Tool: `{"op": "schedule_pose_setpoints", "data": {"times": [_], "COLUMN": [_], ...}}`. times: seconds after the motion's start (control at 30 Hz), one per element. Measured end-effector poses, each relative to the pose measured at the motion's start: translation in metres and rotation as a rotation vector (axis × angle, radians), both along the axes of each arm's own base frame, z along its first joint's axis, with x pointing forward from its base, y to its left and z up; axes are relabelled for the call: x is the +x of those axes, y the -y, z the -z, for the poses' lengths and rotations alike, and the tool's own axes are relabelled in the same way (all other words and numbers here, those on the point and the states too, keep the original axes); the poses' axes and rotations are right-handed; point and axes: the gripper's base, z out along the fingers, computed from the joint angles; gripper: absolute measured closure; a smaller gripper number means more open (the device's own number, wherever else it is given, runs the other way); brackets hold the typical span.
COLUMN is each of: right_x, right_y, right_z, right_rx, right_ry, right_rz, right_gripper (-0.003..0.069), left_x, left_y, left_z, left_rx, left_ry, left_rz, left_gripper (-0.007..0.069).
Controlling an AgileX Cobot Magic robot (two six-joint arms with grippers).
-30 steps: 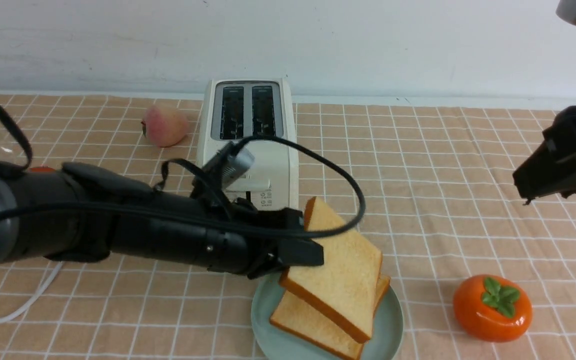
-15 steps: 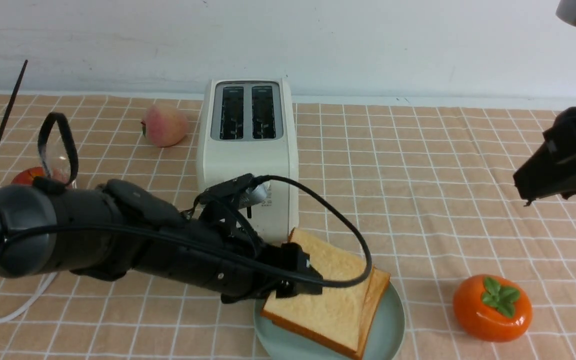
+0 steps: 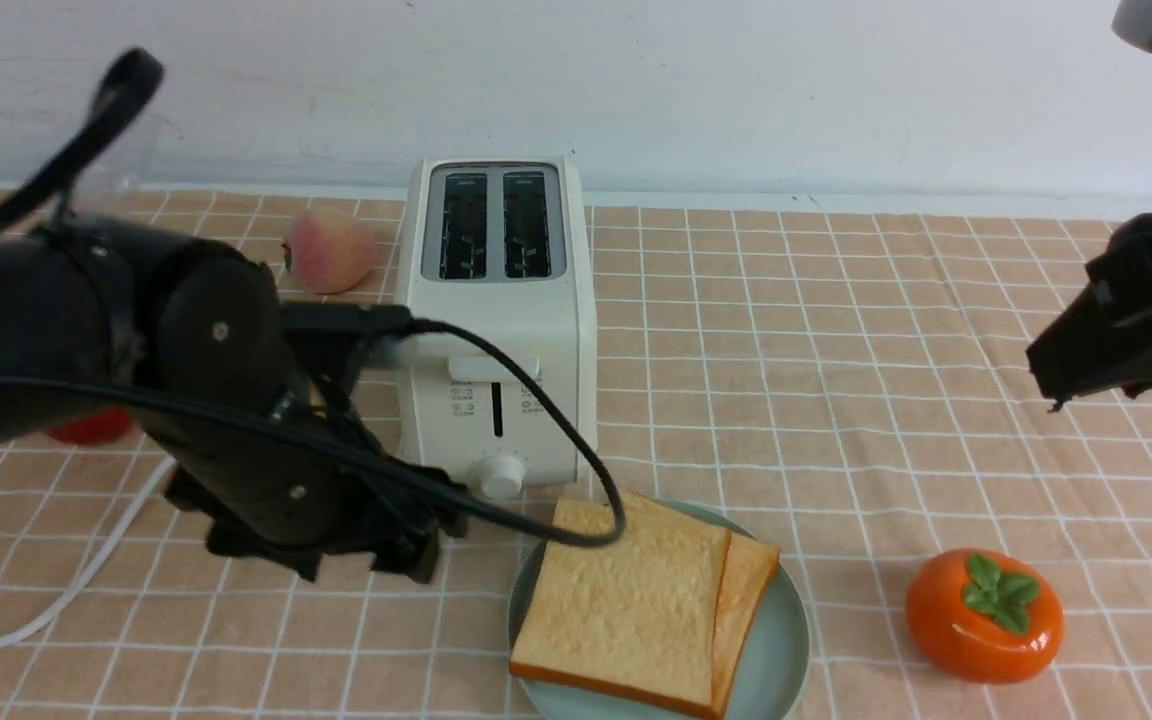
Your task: Take toasted bread from bread machine on light coffee tablecloth place on plate.
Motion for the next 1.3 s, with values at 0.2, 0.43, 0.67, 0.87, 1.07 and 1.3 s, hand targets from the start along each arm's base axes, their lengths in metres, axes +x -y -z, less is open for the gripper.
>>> {"op": "schedule_pose_setpoints", "data": {"times": [0.2, 0.43, 0.67, 0.87, 1.07, 1.3], "right_x": [0.001, -0.015, -0.064, -0.103, -0.128, -0.133], "right_y": [0.006, 0.016, 0.041, 0.055, 0.066, 0.069], "right_z": [0.0, 0.001, 0.047, 0.099, 0.153, 0.181], "right_rx": [-0.03, 0.033, 0.041, 0.095, 0.087, 0.058], "right_ry": [0.003, 0.179, 0.391, 0.457, 0.462, 0.462], "right_rz": [0.079, 0.144, 0.191, 0.218, 0.238, 0.235], "right_gripper": [0.0372, 0.0659, 0.0677, 0.0675, 0.0671, 0.0666], "left_x": [-0.038, -0.103, -0.169, -0.202, -0.226, -0.234], "left_y": [-0.032, -0.055, -0.076, -0.09, -0.099, -0.102], "left_z": [-0.065, -0.1, -0.077, -0.054, -0.051, -0.048], "left_rx": [0.037, -0.118, -0.247, -0.291, -0.32, -0.312], "left_ry": [0.151, 0.264, 0.261, 0.28, 0.304, 0.258], "left_rz": [-0.091, -0.077, -0.048, -0.044, -0.035, -0.029], "left_gripper": [0.0351, 0.0638, 0.0638, 0.0638, 0.0638, 0.0638]}}
